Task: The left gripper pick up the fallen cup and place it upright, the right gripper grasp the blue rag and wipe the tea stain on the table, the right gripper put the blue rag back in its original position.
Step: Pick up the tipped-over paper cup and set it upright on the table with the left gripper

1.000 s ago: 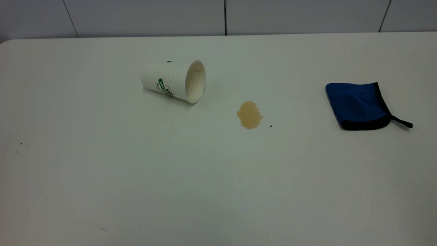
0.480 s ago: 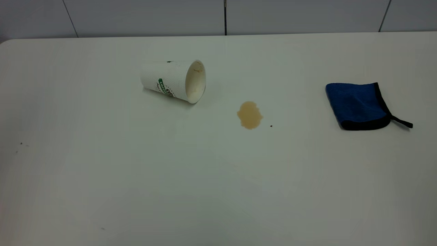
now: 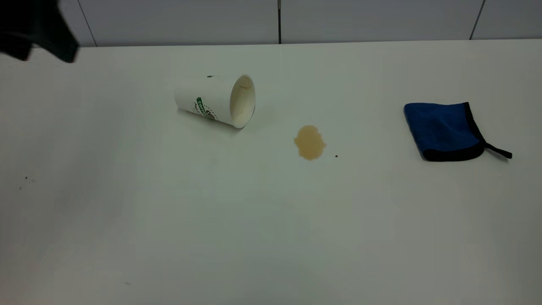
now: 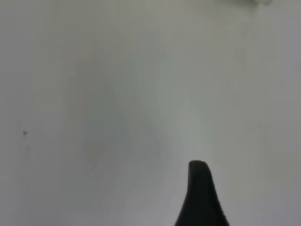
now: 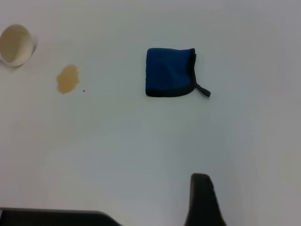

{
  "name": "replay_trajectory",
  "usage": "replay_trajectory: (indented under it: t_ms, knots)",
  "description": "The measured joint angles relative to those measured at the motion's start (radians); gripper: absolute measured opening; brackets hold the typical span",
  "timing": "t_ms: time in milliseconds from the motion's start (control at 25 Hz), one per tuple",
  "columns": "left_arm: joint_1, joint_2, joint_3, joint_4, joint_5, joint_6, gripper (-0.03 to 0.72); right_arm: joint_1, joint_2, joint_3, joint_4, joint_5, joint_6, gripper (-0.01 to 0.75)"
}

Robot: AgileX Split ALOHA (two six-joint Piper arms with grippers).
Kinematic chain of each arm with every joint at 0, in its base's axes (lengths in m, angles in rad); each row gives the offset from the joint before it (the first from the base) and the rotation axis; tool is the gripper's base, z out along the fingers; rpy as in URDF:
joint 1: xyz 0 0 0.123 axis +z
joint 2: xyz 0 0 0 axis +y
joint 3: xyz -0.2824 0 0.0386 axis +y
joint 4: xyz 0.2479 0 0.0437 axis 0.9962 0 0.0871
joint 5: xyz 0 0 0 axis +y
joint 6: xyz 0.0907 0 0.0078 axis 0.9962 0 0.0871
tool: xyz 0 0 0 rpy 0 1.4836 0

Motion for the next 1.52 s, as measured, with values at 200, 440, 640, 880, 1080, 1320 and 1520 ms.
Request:
replay_trajectory:
  t_ms: [200,440,640,880,1080,1320,1520]
  knots:
    - [-0.172,0.264,-0.185,0.011,-0.036,0.000,0.564,0.000,0.000,0.000,0.000,0.000,0.000,0.553]
    - [-0.323,0.564,-0.516,0.141,0.011,-0.068,0.563,0.000,0.000,0.000,0.000,0.000,0.000,0.553]
    - [-0.408,0.759,-0.791,0.579,0.210,-0.406,0.534,0.000,0.000,0.000,0.000,0.000,0.000,0.553]
    - [-0.463,0.922,-0.975,0.882,0.292,-0.654,0.523,0.000,0.000,0.000,0.000,0.000,0.000,0.553]
    - [-0.470,1.011,-1.047,0.896,0.295,-0.681,0.522,0.000,0.000,0.000,0.000,0.000,0.000,0.553]
    - [-0.470,1.077,-1.058,0.996,0.295,-0.778,0.522,0.000,0.000,0.000,0.000,0.000,0.000,0.553]
    - [-0.470,1.106,-1.058,1.133,0.305,-0.882,0.521,0.000,0.000,0.000,0.000,0.000,0.000,0.553]
